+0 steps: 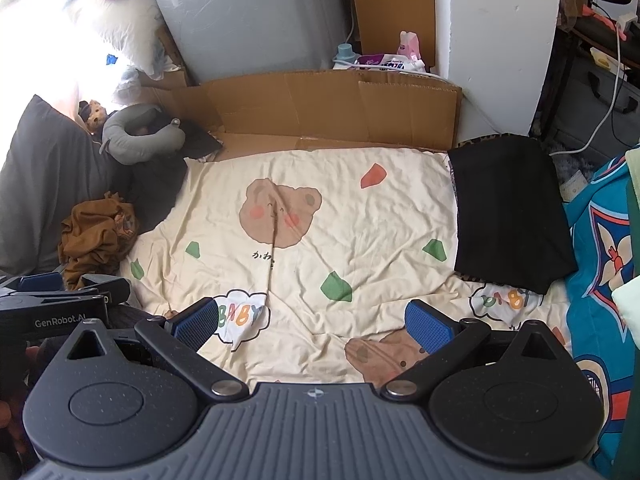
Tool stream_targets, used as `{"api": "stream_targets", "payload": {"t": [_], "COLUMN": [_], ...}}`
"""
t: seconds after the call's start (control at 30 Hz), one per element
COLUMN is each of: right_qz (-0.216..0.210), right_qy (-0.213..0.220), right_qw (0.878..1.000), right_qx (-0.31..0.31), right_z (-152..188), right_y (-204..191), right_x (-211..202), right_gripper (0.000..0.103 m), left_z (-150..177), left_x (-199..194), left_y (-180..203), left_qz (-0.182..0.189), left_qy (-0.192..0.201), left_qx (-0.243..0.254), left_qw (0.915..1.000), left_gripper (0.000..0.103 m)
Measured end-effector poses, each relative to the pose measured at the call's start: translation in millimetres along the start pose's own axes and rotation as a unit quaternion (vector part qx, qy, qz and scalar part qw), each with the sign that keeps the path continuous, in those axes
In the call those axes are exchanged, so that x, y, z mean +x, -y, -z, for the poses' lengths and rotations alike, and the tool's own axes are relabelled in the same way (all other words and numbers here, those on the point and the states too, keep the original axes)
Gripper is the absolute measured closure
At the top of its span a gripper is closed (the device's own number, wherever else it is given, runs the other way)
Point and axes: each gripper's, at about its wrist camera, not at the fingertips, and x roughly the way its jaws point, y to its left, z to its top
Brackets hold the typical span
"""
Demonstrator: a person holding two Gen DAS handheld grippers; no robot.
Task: Fold clothes
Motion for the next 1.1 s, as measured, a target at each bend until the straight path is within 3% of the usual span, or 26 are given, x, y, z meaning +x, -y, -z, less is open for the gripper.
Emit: {"api": "stream_targets", "payload": {"t": [0.47,1.1], "right_qz": [0.012,-0.008], "right_qy": [0.005,0.032], "right_qw": [1.0,0.999], "right_qx": [-0.006,0.017], "right_z": [-1,-16], "right_y": [-3,-1], "right_x": [-4,-24], "right_gripper": [0.001,0.001], "left_z": [-5,-21], "left_x": [3,-3], "left_y": [-20,-41], "left_qz": [0.045,0.044], "left_qy": [-0.019,-0.013], "left_qx": [-0.042,-0.048], "left_qw": [0.9979,0.9978], "left_gripper": [0.001,0.001]}}
